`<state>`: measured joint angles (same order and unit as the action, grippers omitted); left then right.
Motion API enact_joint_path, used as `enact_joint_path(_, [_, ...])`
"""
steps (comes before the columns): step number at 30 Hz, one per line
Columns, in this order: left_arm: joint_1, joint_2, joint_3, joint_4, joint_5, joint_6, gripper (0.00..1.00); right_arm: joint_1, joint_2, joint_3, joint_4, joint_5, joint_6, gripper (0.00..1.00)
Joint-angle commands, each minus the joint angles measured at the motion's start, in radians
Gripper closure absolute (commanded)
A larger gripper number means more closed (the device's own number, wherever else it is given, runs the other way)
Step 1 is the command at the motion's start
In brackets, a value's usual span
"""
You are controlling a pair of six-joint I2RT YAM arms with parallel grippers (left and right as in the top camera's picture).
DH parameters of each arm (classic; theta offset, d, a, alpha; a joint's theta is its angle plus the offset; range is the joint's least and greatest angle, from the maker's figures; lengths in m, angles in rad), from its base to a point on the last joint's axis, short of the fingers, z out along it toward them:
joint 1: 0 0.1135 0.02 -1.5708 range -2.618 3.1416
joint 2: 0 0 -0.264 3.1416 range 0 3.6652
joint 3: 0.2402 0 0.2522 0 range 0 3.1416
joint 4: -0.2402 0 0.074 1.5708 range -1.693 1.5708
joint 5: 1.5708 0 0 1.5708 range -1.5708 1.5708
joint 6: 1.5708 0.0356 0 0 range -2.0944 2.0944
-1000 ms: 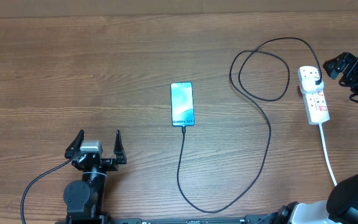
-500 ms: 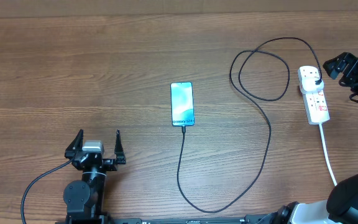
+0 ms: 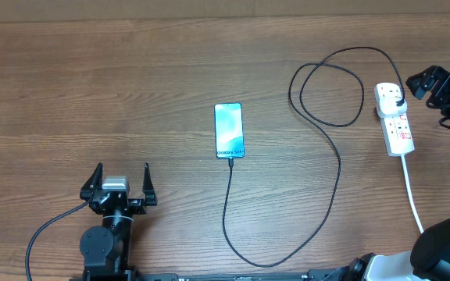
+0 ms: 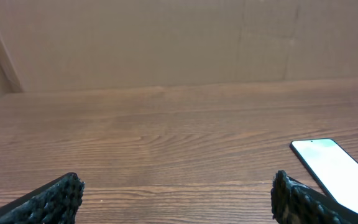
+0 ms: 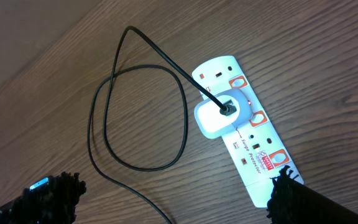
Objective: Plug charger to phone and switch on socket
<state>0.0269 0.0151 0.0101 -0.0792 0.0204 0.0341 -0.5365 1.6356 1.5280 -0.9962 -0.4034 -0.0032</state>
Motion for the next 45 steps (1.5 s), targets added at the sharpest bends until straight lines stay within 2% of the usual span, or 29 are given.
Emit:
enact_joint_path(1, [0.007,-0.012,-0.005,-0.003,-0.031,0.019,0.00,-0.002,-0.012,0.016,0.003,0.000,0.000,0.00])
enact_joint_path(12, [0.008,-0.012,-0.005,0.003,-0.080,-0.076,0.00,-0.002,-0.012,0.016,0.003,0.000,0.000,0.00])
enact_joint_path(45, [0.008,-0.011,-0.005,0.005,-0.072,-0.075,0.00,-0.002,-0.012,0.016,0.002,0.000,0.000,0.00])
